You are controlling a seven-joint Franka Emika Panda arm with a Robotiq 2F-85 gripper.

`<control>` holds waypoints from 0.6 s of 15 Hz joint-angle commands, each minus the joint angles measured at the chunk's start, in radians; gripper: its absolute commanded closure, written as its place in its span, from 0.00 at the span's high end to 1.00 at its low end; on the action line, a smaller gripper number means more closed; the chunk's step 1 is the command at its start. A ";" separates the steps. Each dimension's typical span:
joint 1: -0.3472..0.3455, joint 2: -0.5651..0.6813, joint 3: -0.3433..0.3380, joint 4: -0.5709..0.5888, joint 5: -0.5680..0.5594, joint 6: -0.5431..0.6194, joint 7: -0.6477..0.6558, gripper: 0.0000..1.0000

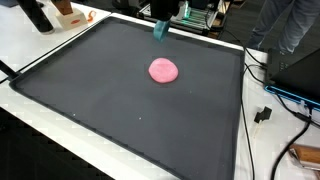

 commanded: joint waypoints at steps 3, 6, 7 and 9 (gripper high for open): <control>-0.014 0.004 0.008 0.012 0.041 -0.009 -0.026 0.25; -0.037 0.007 0.011 0.024 0.127 -0.010 -0.083 0.25; -0.049 0.009 0.012 0.028 0.168 -0.013 -0.113 0.25; -0.072 0.011 0.009 0.035 0.241 -0.017 -0.164 0.25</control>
